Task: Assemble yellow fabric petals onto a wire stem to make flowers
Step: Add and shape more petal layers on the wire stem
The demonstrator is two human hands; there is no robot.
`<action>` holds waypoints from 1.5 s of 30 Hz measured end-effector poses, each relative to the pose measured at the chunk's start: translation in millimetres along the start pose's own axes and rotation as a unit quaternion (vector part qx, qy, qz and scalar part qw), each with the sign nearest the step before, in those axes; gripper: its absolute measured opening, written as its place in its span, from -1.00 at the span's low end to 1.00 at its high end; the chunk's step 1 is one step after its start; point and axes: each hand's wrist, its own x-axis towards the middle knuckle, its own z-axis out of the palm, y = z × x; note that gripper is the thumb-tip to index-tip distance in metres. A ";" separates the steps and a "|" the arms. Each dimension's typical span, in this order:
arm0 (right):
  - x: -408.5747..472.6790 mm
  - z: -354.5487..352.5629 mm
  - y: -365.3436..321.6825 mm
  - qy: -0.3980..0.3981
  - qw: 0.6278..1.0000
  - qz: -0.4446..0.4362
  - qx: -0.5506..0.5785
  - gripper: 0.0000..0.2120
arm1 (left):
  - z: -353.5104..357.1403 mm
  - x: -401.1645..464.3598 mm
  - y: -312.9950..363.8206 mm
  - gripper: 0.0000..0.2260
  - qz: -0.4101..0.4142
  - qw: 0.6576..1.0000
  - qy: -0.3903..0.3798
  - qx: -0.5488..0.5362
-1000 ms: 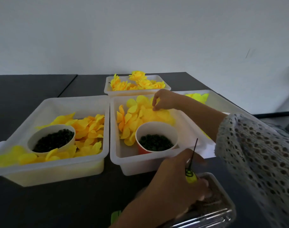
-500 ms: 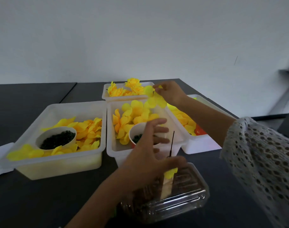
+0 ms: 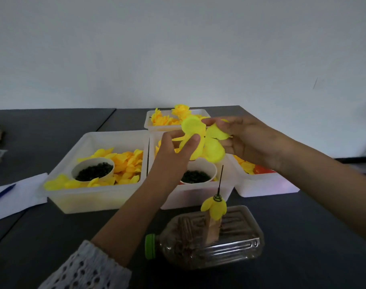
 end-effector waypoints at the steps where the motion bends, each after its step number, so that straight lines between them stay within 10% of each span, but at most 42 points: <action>1: -4.7 0.0 -0.8 -0.003 1.000 0.003 0.011 -0.75 | 0.4 -0.9 0.8 -0.78 0.012 1.000 0.011 0.003; 13: -39.2 -8.7 4.9 0.043 0.997 0.058 -0.017 -0.79 | -3.1 -21.5 9.4 -0.95 -0.006 0.994 -0.047 -0.097; 29: -51.5 -25.8 53.2 0.072 0.986 0.131 -0.075 -0.67 | -4.0 -32.7 -14.8 -0.79 -0.065 0.991 -0.110 0.037; 42: -53.7 -32.1 79.5 -0.028 0.918 0.192 -0.346 -0.62 | -15.5 -34.8 -50.4 -0.68 -0.106 0.946 -0.228 0.206; 45: -23.6 -47.4 60.2 0.048 0.904 0.145 -0.399 -0.59 | -22.7 -27.4 -46.6 -0.67 -0.119 0.944 -0.234 0.200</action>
